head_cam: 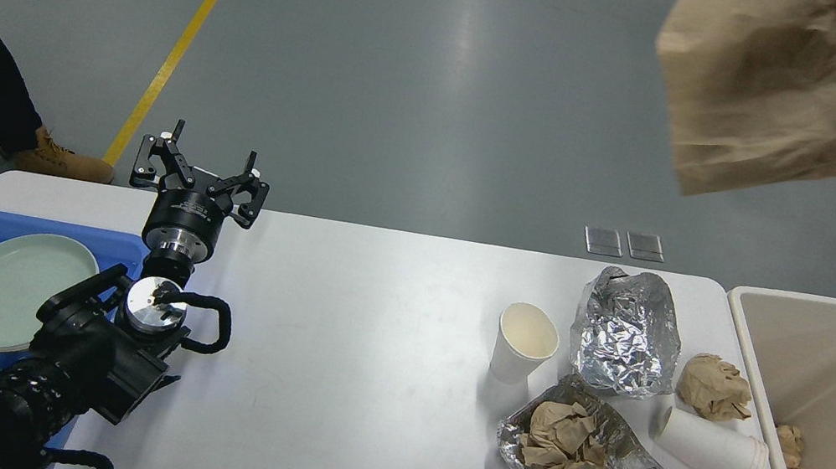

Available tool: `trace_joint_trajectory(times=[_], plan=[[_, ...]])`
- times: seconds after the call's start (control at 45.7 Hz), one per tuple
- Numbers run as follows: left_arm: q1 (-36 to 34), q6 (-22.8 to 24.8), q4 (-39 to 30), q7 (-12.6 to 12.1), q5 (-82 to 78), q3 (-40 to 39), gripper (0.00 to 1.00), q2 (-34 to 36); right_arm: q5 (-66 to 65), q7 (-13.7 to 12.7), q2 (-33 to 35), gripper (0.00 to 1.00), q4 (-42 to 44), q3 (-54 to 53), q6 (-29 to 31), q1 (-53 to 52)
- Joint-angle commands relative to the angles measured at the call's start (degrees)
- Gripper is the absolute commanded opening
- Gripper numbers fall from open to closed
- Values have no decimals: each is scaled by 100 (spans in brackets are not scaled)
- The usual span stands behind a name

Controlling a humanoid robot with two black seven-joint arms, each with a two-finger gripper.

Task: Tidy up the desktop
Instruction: 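Lift the paper bag and carry it into the white bin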

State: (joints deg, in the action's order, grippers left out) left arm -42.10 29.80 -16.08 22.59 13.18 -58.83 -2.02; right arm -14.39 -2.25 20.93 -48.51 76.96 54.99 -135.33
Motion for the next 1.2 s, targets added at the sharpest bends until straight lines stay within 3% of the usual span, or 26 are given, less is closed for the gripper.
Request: trace_joint_trajectory(times=[0.0, 0.153, 0.35, 0.548, 0.832, 1.183], plan=[[0, 0, 0, 0, 0, -6, 97, 0, -450, -21, 385, 0, 131, 513, 1, 225], [0, 0, 0, 0, 0, 3, 97, 0, -1136, -21, 965, 0, 149, 767, 1, 1297], [0, 0, 0, 0, 0, -6, 97, 0, -1198, -39, 1256, 0, 149, 1014, -2148, 2913], [0, 0, 0, 0, 0, 3, 97, 0, -1189, -57, 1247, 0, 622, 680, -3626, 4908], [0, 0, 0, 0, 0, 3, 97, 0, -1242, -92, 904, 0, 2143, -181, -4119, 7528], [0, 0, 0, 0, 0, 3, 97, 0, -1251, -92, 597, 0, 2293, -700, -4339, 8320]])
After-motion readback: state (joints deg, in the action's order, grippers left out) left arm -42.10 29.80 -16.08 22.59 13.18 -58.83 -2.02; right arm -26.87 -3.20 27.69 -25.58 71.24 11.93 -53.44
